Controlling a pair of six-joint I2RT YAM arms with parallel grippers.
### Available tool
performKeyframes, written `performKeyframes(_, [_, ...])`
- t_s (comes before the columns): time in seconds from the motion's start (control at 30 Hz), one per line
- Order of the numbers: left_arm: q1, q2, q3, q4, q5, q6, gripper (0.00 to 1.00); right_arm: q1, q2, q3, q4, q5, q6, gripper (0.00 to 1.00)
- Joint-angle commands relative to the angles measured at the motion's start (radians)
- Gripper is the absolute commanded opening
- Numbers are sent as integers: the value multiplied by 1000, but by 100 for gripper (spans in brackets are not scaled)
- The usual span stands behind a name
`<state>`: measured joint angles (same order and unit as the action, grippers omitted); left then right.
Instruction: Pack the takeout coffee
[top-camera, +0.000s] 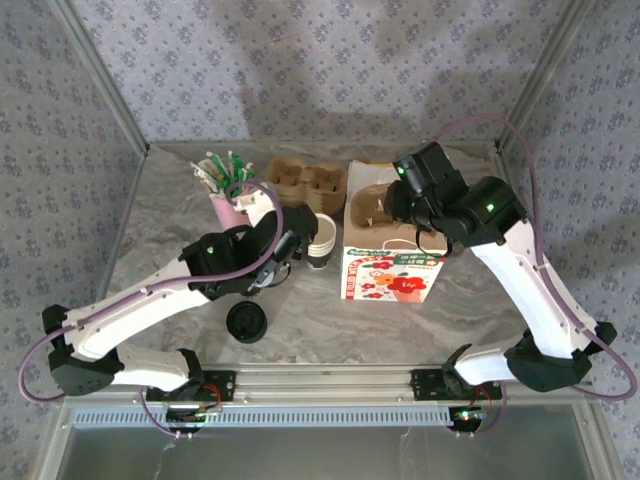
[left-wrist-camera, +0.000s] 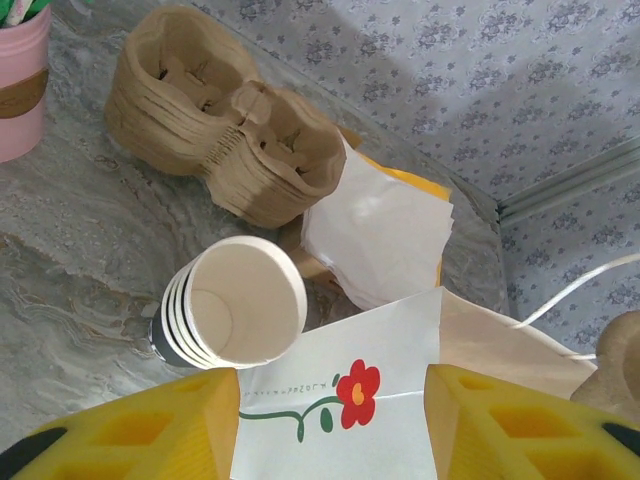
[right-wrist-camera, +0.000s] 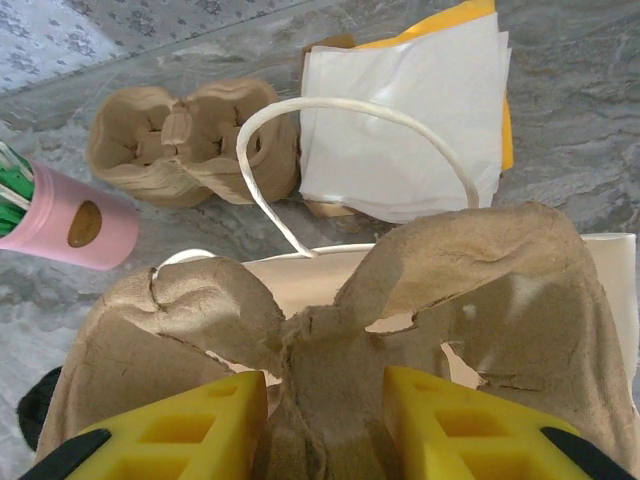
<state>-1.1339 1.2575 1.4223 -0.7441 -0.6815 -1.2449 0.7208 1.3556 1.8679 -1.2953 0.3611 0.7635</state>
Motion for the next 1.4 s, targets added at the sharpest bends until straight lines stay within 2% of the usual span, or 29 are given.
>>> performKeyframes(0.0, [5,-41,-7,-1,-20,19,51,28,-12,4,-52,118,-17,36])
performKeyframes(0.47, [17,-44,-30,8,10,19,51,54,-52,-128,-3,138,6,36])
performKeyframes(1.37, [29,-30,-23,1,31,19,51,-10,-7,-282,108,-17,-13,36])
